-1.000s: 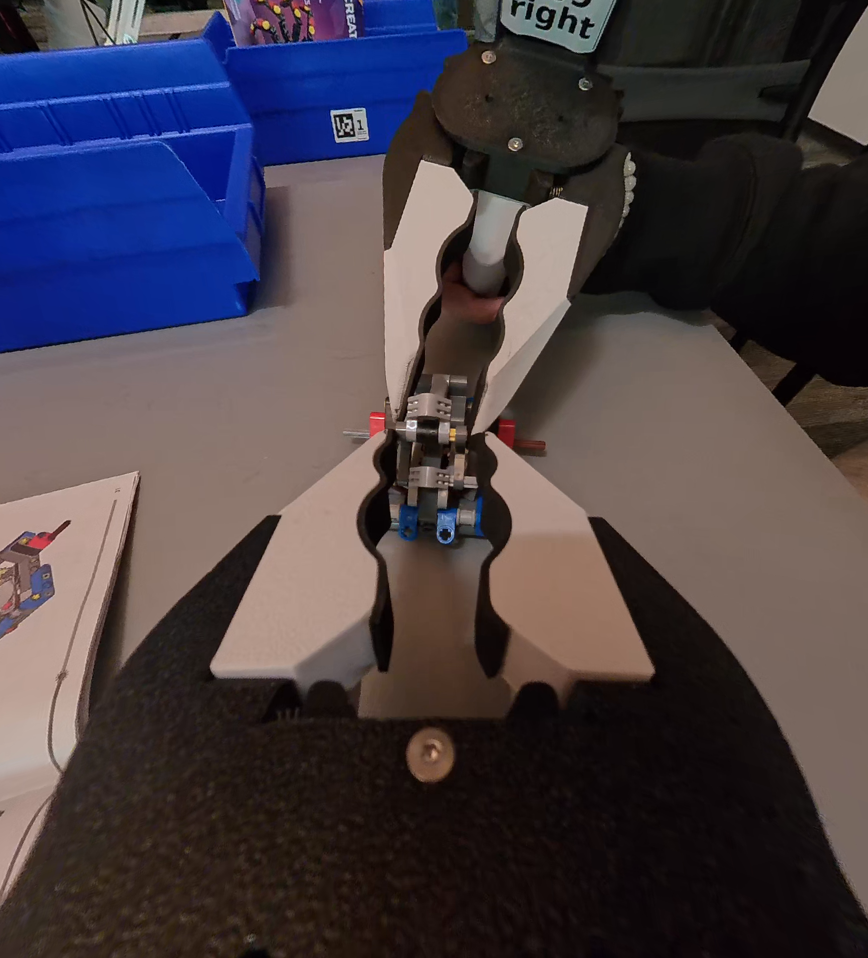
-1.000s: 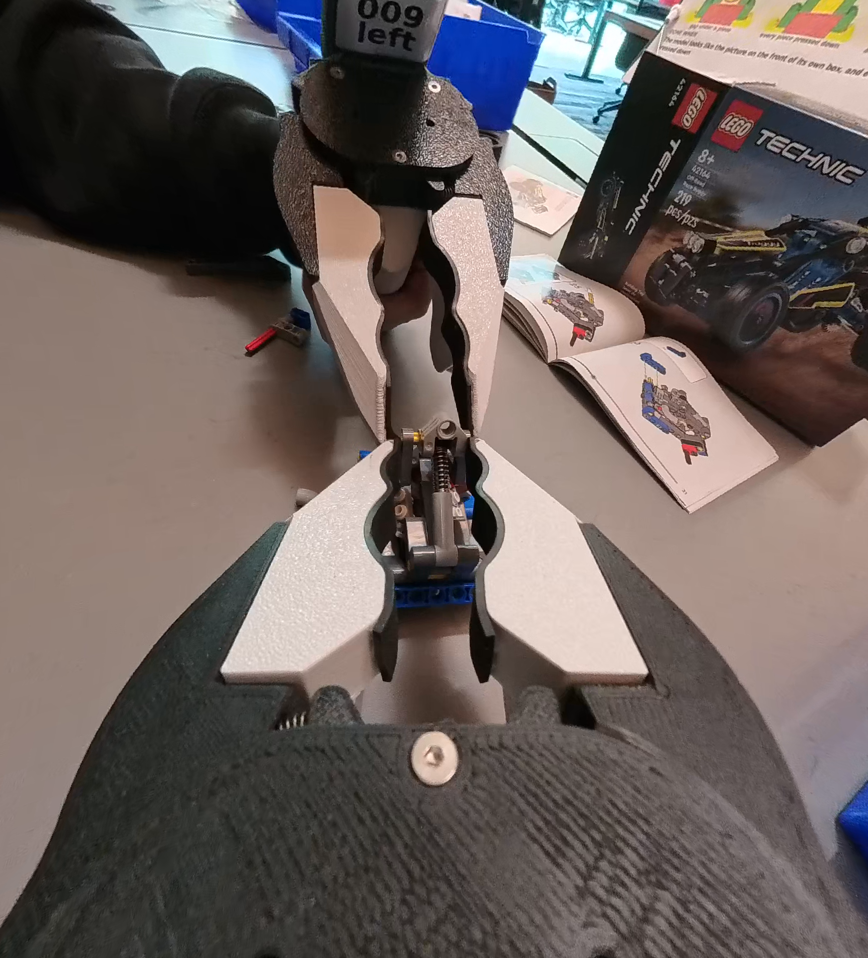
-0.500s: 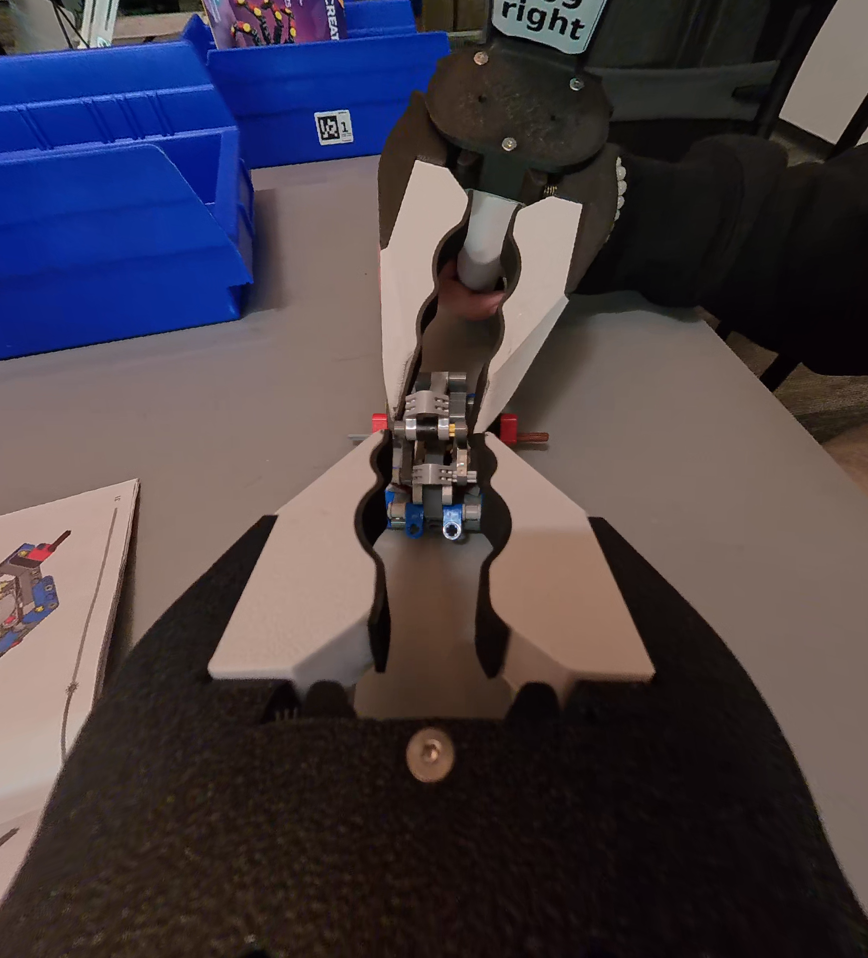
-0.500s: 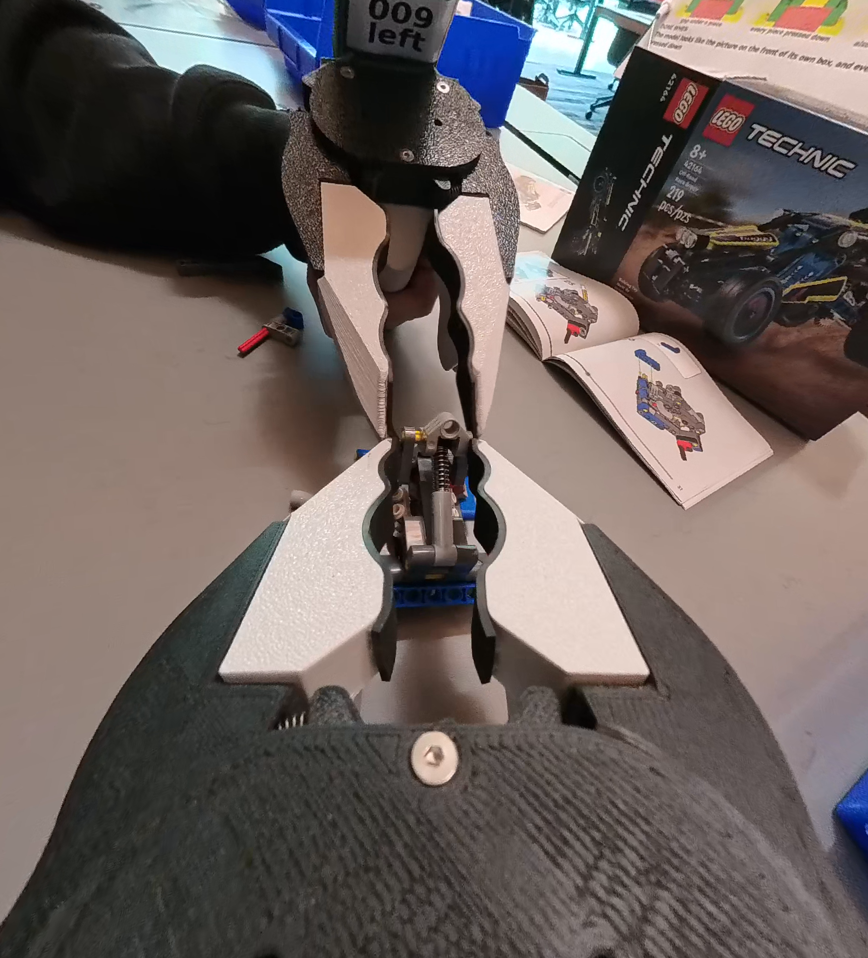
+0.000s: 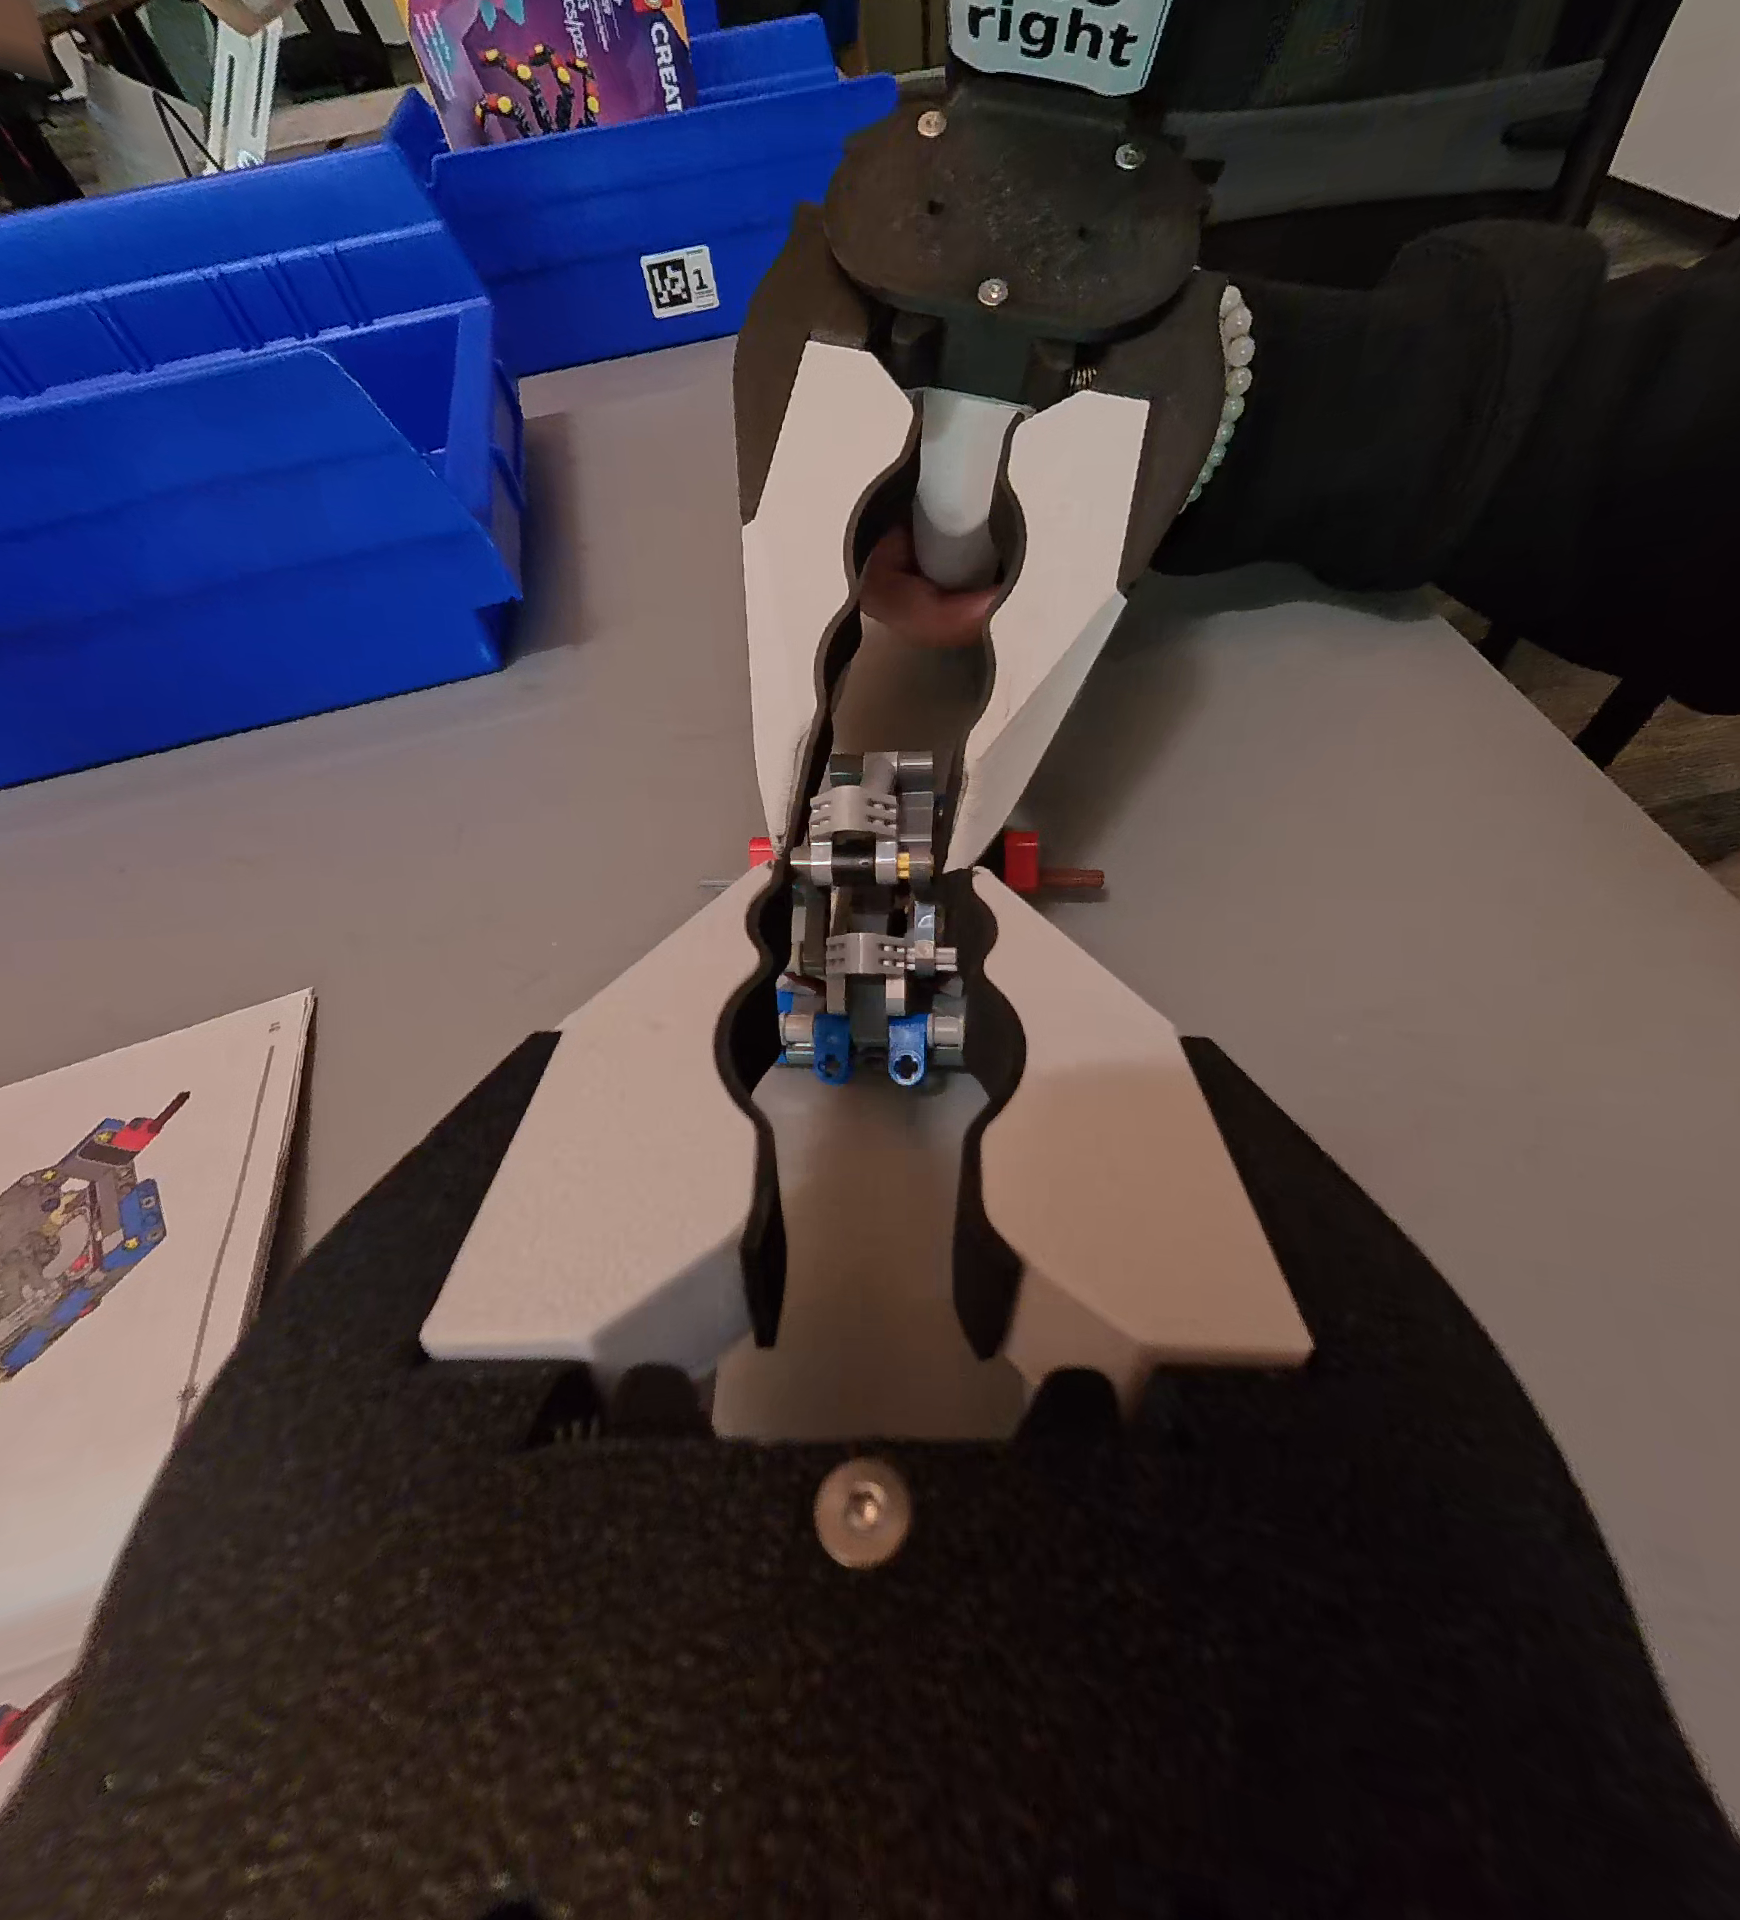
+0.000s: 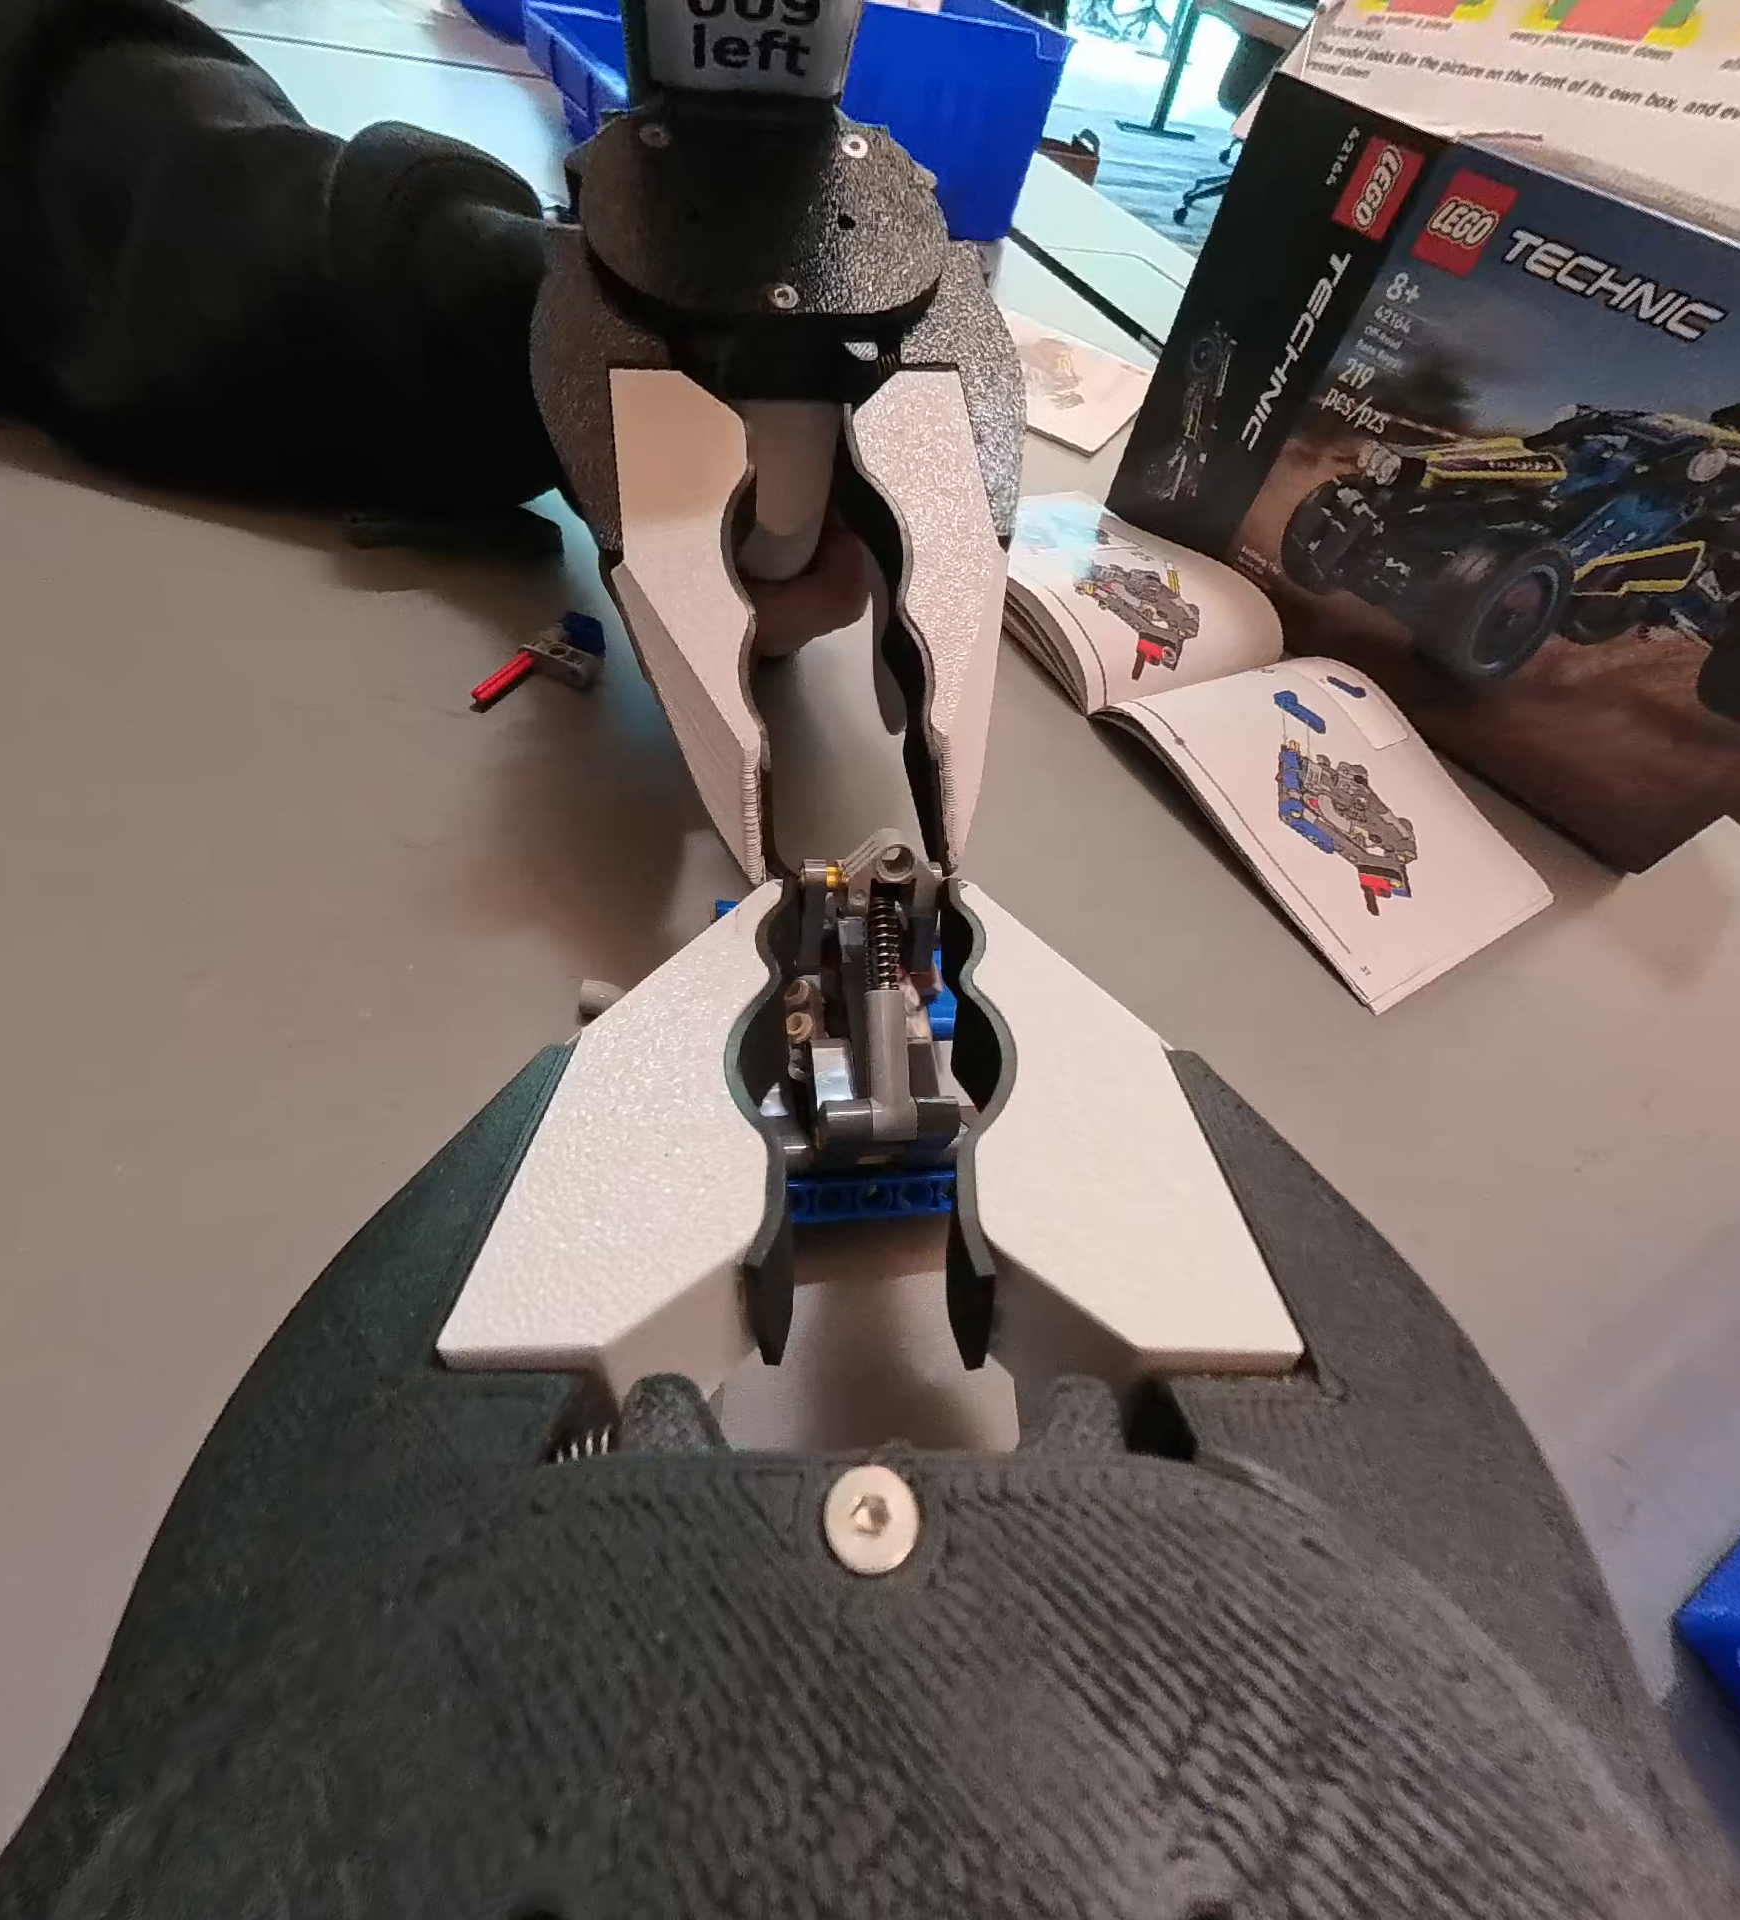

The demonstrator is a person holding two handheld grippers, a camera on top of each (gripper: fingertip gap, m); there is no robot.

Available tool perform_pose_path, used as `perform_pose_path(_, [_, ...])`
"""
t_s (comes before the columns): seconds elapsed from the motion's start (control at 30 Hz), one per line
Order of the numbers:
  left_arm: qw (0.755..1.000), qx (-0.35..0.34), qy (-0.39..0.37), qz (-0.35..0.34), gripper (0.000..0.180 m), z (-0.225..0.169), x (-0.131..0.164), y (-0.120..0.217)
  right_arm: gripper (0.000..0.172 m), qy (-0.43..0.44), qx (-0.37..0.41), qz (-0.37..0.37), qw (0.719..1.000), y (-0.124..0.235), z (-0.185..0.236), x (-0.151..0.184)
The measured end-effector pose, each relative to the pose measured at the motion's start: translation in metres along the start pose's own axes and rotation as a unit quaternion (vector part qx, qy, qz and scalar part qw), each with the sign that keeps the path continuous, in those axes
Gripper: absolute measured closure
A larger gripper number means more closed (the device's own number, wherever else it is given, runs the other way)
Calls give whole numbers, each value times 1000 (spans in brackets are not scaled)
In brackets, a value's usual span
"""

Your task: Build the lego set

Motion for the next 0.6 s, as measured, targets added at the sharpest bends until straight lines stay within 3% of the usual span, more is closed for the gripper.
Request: perform_pose_path(0.6, [1000, -1, -19, 8, 155, -2, 0, -2, 149, 14, 4, 7, 1000, -1, 3, 1])
Point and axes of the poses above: each gripper's, where its closed fingertips meet, y back along the fingers, x out of its underside, z = x × y across the jaws, the point moved 8 cm from there along y, back along the fingers, and after that the axes turned 5 degrees about -y, right-handed, at the moved point
